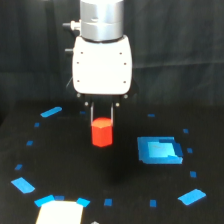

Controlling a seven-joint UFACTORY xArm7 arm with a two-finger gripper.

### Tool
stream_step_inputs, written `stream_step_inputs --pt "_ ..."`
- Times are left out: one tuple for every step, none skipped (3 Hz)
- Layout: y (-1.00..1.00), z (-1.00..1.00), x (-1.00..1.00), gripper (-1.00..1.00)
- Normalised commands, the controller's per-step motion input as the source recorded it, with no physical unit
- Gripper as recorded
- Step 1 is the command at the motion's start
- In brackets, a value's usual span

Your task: Pick up the red object from the table

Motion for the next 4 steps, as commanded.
stream_step_inputs --pt "-0.08 -0.35 0.25 -1.0" --pt "0.14 -0.84 0.39 -1.0" --pt "0.26 0.26 0.01 -1.0" --pt "-0.36 0.61 0.04 -1.0"
